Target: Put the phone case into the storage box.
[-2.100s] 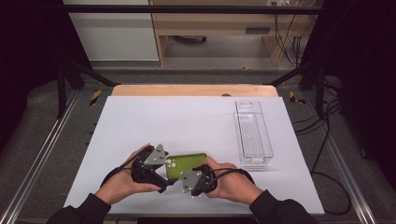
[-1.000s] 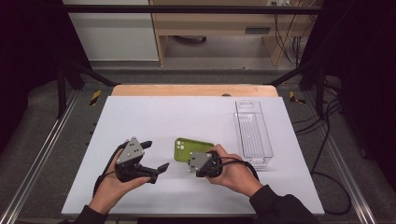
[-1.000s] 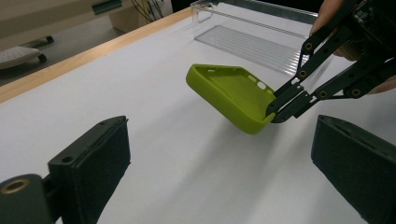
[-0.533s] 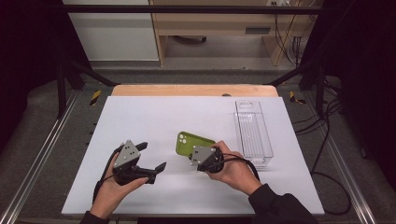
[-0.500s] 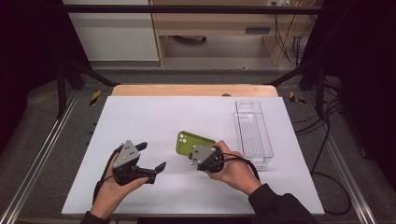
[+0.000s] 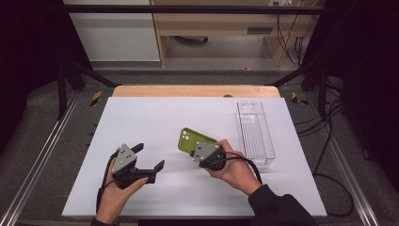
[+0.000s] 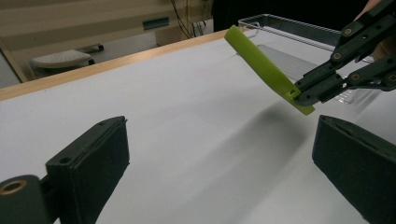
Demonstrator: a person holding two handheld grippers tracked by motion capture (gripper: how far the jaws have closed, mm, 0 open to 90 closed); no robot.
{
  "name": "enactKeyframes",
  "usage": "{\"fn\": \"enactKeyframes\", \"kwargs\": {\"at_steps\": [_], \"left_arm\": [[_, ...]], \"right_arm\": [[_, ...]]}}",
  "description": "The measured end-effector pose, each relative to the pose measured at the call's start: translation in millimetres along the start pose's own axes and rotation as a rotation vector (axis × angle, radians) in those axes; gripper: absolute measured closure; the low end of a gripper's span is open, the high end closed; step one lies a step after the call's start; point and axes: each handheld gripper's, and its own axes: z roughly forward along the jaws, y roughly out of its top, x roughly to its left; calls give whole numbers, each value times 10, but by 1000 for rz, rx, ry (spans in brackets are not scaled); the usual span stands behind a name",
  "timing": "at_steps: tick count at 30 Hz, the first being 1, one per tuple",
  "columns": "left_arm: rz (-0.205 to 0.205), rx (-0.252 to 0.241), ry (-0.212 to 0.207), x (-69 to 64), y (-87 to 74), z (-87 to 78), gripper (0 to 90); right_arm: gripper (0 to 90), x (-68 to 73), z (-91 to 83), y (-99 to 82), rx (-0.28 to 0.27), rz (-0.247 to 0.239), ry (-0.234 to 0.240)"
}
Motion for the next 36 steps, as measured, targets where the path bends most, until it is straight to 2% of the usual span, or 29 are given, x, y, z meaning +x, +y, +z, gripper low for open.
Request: {"fn": "enactKeyframes", "kwargs": {"at_steps": [6,12,18,36], "left_arm": [[9,-13,20,9,-51,11,33],[-23,-40,31,42,-141,7,33],[-32,-31,34,61,-234,12,33],[-52,-48,57,96,-322,-18,33]], "right_arm": [[873,-31,-2,-4,-10,21,-7],[873,-59,-8,-3,-25,49,-16],[873,-83,27,-3,-42,87,-26],[874,-183,138,-12,-107,198,-51]]}}
